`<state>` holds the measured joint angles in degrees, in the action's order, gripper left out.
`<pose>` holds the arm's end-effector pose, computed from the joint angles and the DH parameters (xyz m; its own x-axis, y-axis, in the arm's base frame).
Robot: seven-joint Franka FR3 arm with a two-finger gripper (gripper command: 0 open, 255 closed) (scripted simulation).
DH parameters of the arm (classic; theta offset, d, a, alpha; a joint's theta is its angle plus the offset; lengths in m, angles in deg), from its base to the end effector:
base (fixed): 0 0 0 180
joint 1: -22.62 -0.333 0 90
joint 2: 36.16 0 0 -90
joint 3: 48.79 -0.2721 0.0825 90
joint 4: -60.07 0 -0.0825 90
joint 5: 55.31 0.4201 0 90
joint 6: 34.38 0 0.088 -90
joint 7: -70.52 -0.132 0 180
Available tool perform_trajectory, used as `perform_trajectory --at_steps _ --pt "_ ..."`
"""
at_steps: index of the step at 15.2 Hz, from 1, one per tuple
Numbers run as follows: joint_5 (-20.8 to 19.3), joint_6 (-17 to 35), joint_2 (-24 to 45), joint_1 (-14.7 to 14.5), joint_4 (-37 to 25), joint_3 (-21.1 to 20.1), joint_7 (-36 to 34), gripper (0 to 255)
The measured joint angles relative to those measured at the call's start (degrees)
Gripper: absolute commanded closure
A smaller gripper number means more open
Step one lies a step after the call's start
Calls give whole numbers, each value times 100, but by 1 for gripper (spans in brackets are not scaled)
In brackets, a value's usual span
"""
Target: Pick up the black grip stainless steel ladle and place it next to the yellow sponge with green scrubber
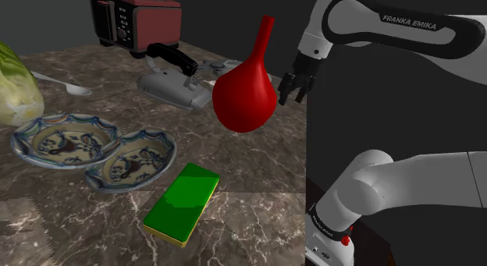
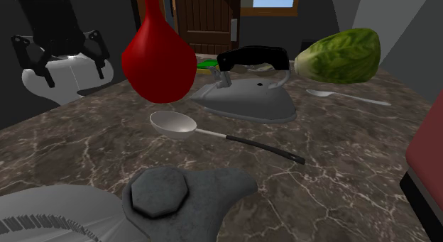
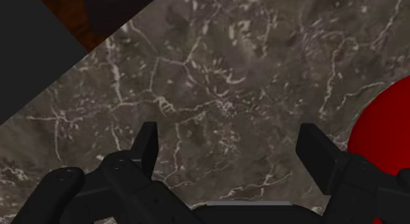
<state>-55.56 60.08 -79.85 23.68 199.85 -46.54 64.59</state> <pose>0.3818 -0.0227 0.4895 0.9884 -0.1487 -0.0310 -0.1493 -0.9886 -0.0197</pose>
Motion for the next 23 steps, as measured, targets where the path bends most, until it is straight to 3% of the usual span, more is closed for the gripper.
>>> perform_trajectory --at_steps 2,10,18,23 --pt "10 44 129 -29 -85 4 41 0" --pt "139 543 1921 -391 -1327 140 856 0" --pt "387 574 3708 -696 -3025 108 1662 0" --pt "521 318 4854 -814 -4379 13 2125 0"
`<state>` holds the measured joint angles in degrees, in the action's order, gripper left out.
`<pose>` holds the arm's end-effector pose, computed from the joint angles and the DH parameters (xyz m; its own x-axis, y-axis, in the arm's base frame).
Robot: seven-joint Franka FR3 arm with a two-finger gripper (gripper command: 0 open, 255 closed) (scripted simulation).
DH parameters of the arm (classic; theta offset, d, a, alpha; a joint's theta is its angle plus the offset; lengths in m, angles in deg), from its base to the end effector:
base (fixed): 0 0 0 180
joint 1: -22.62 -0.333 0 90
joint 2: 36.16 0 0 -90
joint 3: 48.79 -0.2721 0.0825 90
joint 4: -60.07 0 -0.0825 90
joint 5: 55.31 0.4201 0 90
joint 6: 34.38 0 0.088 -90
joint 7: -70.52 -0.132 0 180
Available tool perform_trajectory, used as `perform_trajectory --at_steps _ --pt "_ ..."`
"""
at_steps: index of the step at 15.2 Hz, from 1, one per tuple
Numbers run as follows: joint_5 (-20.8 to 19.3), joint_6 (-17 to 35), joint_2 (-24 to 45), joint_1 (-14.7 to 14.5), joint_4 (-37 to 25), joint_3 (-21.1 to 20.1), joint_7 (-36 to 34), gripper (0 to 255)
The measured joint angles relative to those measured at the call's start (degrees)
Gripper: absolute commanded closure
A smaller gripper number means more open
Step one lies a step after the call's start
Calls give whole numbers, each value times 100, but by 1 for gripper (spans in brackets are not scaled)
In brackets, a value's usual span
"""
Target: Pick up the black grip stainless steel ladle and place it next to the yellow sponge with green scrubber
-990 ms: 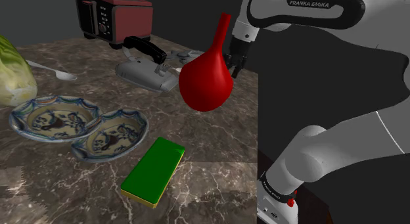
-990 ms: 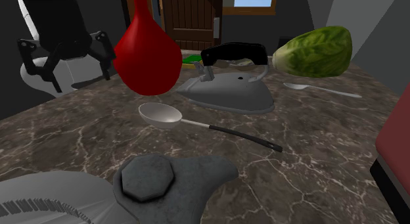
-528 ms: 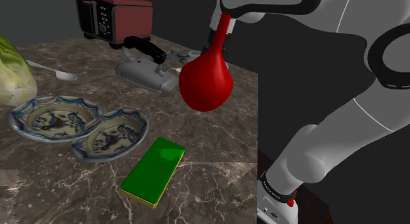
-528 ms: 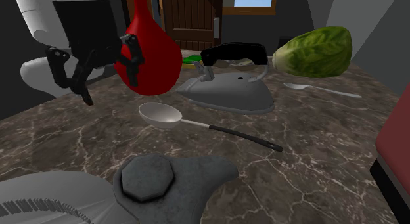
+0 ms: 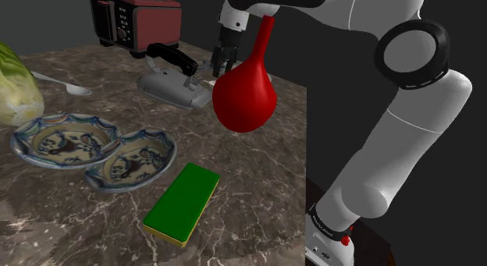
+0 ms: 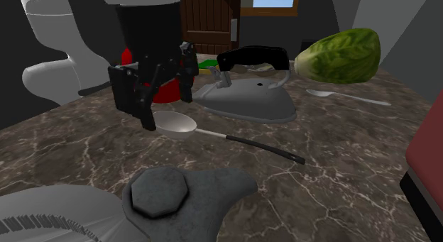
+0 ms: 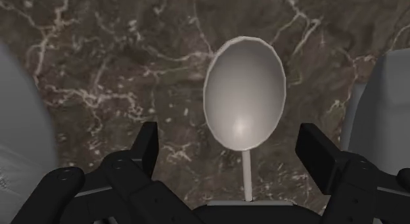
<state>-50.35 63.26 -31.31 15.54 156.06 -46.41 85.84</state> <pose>0.6109 0.0611 0.4629 0.9432 0.3306 -0.0327 0.3264 -0.9406 -0.0934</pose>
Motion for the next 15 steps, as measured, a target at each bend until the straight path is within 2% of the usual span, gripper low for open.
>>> perform_trajectory --at_steps 5,7,15 --pt "77 -438 1194 -110 -1597 -164 364 0" --pt "85 -524 1436 -138 -1920 -204 421 0" --pt "90 -13 1439 -183 -1410 -231 448 0"
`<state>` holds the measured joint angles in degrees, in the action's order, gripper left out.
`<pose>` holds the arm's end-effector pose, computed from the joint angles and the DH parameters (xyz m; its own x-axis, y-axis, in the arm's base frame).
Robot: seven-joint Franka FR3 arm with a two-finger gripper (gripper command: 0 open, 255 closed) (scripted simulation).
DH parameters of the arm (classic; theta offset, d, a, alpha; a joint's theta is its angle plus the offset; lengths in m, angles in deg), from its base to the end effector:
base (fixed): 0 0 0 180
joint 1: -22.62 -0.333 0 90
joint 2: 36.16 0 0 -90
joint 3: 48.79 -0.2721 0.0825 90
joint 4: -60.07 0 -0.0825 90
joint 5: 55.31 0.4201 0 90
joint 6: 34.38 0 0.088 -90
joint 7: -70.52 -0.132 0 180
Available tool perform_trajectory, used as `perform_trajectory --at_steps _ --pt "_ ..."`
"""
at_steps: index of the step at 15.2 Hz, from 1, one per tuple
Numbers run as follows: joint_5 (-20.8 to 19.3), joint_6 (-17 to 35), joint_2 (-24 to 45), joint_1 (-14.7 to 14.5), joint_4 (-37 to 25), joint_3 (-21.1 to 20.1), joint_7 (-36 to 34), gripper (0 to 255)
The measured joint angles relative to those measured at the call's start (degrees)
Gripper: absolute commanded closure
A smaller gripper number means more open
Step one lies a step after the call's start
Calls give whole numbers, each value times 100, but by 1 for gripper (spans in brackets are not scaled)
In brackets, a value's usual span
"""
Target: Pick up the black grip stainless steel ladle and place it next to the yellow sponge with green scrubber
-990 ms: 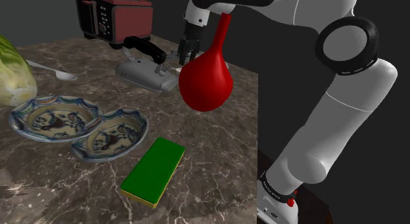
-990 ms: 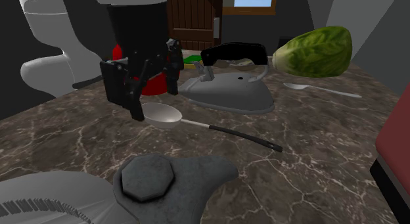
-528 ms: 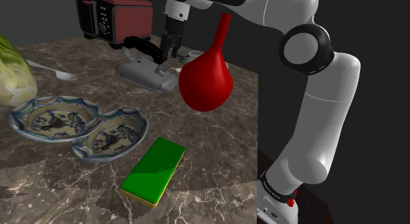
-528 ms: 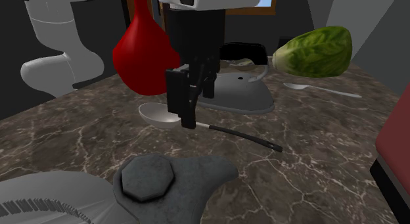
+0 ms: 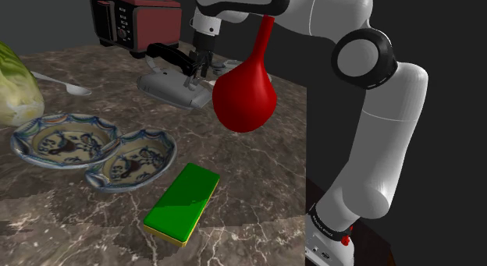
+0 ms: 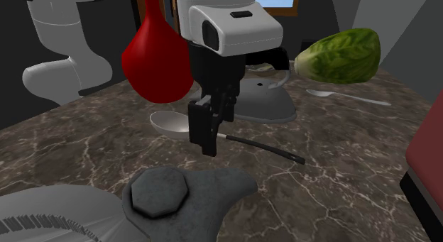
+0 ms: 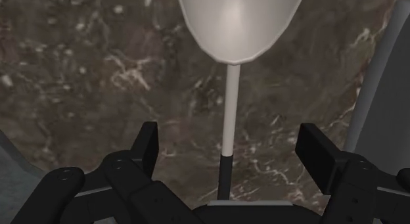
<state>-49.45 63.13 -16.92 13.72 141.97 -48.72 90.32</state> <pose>0.6654 0.1158 0.4258 0.8845 0.4658 -0.0264 0.4601 -0.8803 -0.1155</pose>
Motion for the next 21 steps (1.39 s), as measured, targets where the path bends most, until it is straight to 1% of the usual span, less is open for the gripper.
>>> perform_trajectory --at_steps 5,6,16,21 --pt "1 27 -2 0 26 0 3 0" --pt "1 27 -2 0 26 0 3 255" --pt "1 27 -2 0 27 0 3 255" --pt "-3 -293 15 2 -314 -1 -29 255"
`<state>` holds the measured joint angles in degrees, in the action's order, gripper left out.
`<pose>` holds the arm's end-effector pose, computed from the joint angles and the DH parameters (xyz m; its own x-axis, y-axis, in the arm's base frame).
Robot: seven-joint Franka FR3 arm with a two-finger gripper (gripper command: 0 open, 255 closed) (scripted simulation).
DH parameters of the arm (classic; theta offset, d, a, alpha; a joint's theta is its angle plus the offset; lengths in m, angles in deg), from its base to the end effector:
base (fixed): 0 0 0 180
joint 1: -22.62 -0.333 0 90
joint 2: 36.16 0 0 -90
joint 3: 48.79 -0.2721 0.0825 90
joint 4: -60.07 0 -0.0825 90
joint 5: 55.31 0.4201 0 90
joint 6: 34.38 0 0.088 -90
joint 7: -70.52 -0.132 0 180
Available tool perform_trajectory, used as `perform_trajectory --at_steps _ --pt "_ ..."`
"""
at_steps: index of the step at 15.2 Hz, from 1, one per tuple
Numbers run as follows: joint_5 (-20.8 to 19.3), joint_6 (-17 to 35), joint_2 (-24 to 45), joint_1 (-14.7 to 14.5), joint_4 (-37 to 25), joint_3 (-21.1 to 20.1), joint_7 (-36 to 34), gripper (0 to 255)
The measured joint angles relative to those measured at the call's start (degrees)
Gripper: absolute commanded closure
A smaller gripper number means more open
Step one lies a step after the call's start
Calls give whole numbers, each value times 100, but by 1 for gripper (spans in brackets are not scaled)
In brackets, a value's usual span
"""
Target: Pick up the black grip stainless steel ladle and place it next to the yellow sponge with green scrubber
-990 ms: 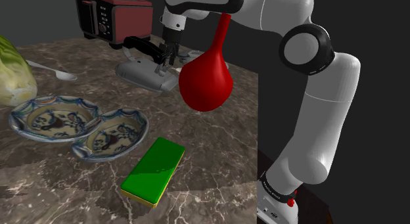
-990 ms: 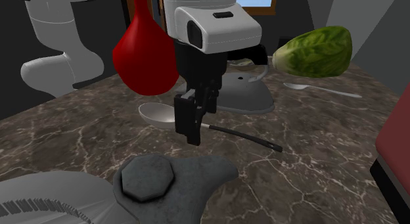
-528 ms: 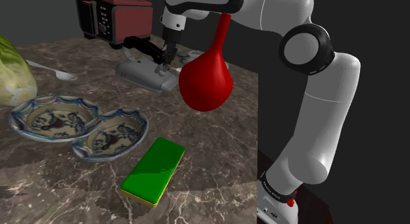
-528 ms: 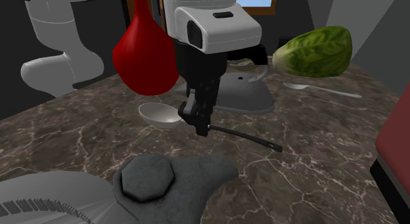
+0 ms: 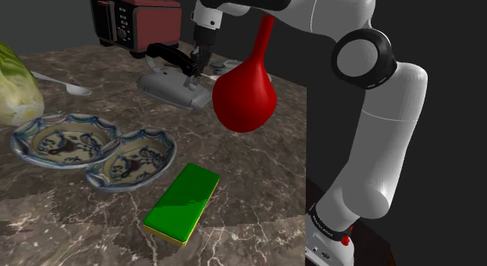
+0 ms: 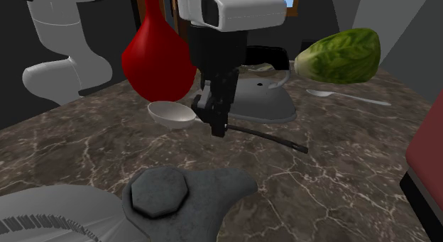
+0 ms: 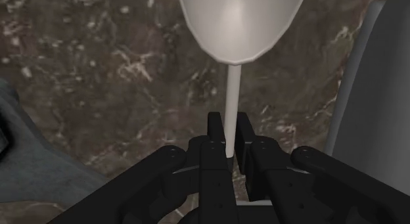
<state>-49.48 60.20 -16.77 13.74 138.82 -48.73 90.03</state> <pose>0.6655 0.1161 0.4479 0.8845 0.4658 -0.0254 0.4602 -0.8803 -0.1153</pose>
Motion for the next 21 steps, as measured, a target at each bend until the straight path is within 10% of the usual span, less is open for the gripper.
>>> perform_trajectory --at_steps 16,21 --pt "4 -1469 453 33 -1928 -4 -122 255" --pt "-11 -1172 -182 -274 -1037 -132 -517 255"
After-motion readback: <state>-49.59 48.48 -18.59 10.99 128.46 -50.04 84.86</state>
